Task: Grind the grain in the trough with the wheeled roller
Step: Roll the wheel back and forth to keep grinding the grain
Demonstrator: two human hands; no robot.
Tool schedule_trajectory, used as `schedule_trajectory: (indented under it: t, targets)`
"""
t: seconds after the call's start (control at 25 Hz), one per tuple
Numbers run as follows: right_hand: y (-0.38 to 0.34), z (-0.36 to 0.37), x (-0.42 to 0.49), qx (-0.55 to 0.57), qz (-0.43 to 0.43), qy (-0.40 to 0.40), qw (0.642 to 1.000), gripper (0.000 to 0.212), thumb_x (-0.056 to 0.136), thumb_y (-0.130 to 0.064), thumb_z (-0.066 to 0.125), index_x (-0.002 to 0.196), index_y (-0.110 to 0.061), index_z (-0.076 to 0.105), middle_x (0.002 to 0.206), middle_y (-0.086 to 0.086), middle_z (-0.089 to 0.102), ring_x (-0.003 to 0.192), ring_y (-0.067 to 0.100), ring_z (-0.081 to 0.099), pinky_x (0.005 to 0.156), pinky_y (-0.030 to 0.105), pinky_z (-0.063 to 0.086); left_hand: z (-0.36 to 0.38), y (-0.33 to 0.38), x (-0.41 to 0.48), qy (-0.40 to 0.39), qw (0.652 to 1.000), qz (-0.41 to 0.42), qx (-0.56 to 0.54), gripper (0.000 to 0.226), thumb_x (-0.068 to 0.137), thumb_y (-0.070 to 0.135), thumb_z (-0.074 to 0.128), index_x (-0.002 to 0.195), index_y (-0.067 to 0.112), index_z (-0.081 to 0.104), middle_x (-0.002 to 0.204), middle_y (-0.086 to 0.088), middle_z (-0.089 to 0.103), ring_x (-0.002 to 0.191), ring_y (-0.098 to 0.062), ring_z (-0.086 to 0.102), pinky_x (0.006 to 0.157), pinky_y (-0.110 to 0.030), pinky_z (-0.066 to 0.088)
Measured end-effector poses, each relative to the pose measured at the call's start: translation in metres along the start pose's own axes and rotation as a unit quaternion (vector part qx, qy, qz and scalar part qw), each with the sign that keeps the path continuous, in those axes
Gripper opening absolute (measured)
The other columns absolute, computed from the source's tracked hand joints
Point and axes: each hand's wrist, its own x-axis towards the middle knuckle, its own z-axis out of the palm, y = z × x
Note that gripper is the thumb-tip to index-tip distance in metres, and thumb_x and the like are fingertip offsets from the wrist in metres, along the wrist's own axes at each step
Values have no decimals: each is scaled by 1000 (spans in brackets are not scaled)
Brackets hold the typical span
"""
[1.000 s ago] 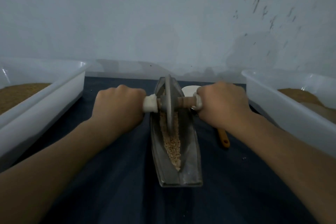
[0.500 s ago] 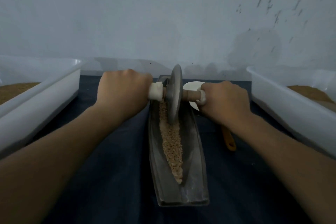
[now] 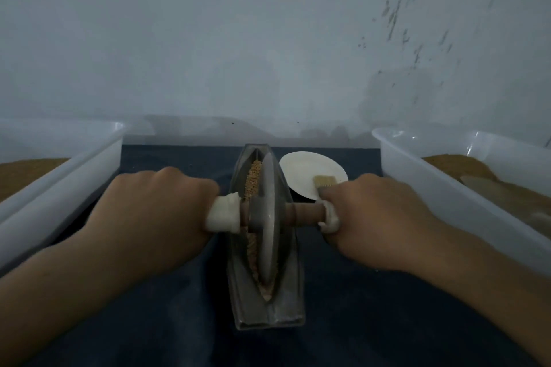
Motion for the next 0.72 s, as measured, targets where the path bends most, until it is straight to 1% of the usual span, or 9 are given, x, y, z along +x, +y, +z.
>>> schedule_trajectory:
  t: [0.04, 0.12, 0.24, 0.28, 0.4, 0.44, 0.6, 0.68, 0.72]
  targets:
    - [1, -3, -1, -1, 7, -18, 1000, 25, 73, -60, 41, 67, -36, 45, 60, -10, 46, 51, 3, 42, 44, 25, 25, -2, -1, 0, -25, 1000, -8, 4, 28, 61, 56, 63, 68, 34, 47, 53, 13, 30, 41, -12, 37, 45, -22, 19]
    - [3, 2, 8, -21, 21, -26, 999, 27, 75, -58, 41, 67, -33, 47, 60, -8, 48, 51, 5, 43, 44, 24, 26, 5, -1, 7, -79, 996, -37, -12, 22, 70, 59, 54, 77, 39, 48, 61, 13, 39, 52, -10, 39, 49, -26, 28]
    - [1, 23, 45, -81, 28, 45, 995, 26, 81, -49, 54, 65, -31, 45, 61, -8, 44, 50, 9, 37, 46, 24, 22, 29, 2, 31, -98, 991, -89, -39, 19, 77, 53, 55, 75, 36, 47, 68, 11, 46, 58, -13, 44, 50, -27, 28]
    - [0, 30, 61, -96, 31, 63, 993, 27, 79, -45, 60, 64, -30, 43, 61, -8, 45, 51, 11, 39, 46, 24, 25, 40, 1, 40, -99, 988, -109, -45, 18, 79, 51, 55, 76, 35, 49, 70, 10, 48, 59, -15, 46, 51, -28, 29]
    - [-2, 41, 97, -93, 38, 64, 993, 31, 75, -34, 66, 62, -27, 39, 64, -6, 50, 57, 18, 51, 53, 27, 45, 59, -2, 59, -117, 979, -149, -73, 16, 84, 46, 55, 79, 32, 54, 75, 8, 54, 63, -18, 50, 58, -31, 35]
    - [-2, 42, 100, -94, 37, 64, 993, 33, 75, -33, 67, 61, -28, 37, 63, -6, 50, 57, 18, 52, 52, 27, 44, 62, -2, 60, -117, 978, -153, -78, 16, 85, 45, 56, 78, 31, 54, 75, 7, 54, 63, -19, 50, 58, -31, 36]
    - [-2, 31, 67, -80, 32, 59, 995, 36, 78, -38, 67, 61, -31, 36, 65, -9, 45, 54, 11, 39, 47, 25, 23, 38, 4, 39, -99, 986, -123, -57, 20, 83, 46, 57, 74, 33, 45, 68, 10, 45, 54, -12, 38, 51, -27, 28]
    - [-1, 22, 37, -66, 25, 32, 997, 33, 80, -45, 62, 61, -33, 37, 63, -9, 42, 53, 8, 35, 46, 25, 19, 16, 5, 23, -117, 987, -95, -50, 24, 80, 51, 57, 73, 35, 41, 66, 11, 39, 53, -11, 34, 51, -28, 28]
    - [-2, 17, 24, -64, 17, 36, 997, 32, 79, -50, 57, 60, -34, 36, 61, -9, 41, 51, 7, 33, 45, 24, 19, 7, 4, 16, -116, 989, -80, -43, 25, 79, 53, 56, 73, 35, 39, 65, 12, 37, 52, -11, 33, 52, -28, 28]
